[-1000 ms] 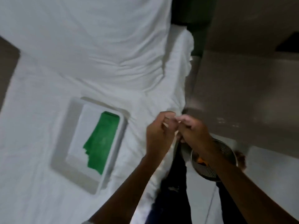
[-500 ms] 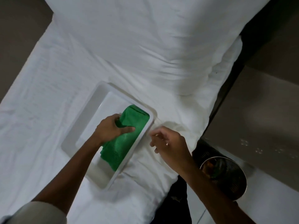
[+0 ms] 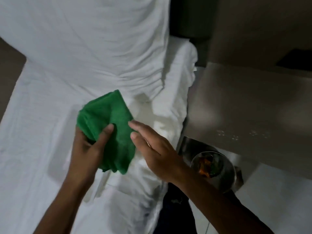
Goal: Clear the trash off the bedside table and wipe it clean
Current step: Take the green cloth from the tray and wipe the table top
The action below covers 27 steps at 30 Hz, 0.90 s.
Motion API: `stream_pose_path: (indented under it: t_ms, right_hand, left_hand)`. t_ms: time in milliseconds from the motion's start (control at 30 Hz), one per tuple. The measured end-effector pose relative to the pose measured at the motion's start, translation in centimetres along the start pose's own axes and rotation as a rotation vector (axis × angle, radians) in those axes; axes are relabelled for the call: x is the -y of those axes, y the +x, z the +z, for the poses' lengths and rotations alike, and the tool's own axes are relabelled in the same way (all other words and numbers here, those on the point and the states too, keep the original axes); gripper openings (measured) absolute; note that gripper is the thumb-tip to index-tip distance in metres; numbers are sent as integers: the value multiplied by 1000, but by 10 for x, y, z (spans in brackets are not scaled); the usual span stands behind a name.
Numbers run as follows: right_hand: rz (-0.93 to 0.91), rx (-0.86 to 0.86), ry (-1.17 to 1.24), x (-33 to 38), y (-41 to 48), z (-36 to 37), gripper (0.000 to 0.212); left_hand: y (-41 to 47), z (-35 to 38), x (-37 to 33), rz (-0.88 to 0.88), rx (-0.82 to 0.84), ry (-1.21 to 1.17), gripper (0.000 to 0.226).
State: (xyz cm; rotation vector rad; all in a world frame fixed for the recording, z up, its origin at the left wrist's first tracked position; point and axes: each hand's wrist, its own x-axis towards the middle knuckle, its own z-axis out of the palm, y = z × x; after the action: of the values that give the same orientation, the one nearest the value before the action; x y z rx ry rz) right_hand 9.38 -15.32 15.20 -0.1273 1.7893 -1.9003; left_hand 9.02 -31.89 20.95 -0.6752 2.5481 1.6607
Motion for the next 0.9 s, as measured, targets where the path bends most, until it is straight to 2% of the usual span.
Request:
stream_pose_path:
  t_ms: [67,133,200,267,333,400,500,533,600,700,733,800,900]
  right_hand:
    - [110,-18,229,-8,-13,-30,54]
    - [180,-120,531,-31,-26,-69,67]
    - [255,-268,772,-62,-44,-109,79]
    - [309,-443,805,-95,-68,-148,60]
    - [386,-710,730,-126,-91,-185,33]
    - [441,-960,507,-146,-111,-221,16]
    - [463,-1158,-105,-167,-126,-282,17]
    - [500,-1166,-320,-177,-125,-303,23]
    - [622,-1058,-682,-199,-115,-340,40]
    - [757,-675,-1041,-231,-97,-354,50]
    - [769,-625,-1126,-239,-90,-354,49]
    - [800,-614,-1205,-253,-81,-343,45]
    - [816,-598,-1146,-260,-75,-311,46]
  left_hand:
    - [-21,57,-12,-22,110,-54,51]
    - [-36,118,-10,-177,253,-218,58]
    - [-45,176,1,-366,401,-346,49]
    - [-53,231,18,-500,540,-392,48]
    - [-57,273,44,-546,642,-377,58]
    - [-59,302,82,-522,661,-213,55]
    - [-56,312,158,-223,587,440,27]
    - [-52,309,184,-184,568,569,24]
    - [-43,302,235,-285,613,720,37]
    - [-34,296,299,-411,790,914,69]
    - [-31,300,312,-389,847,928,71]
    - [-29,305,332,-327,899,934,60]
    - [-23,306,343,-241,912,1037,40]
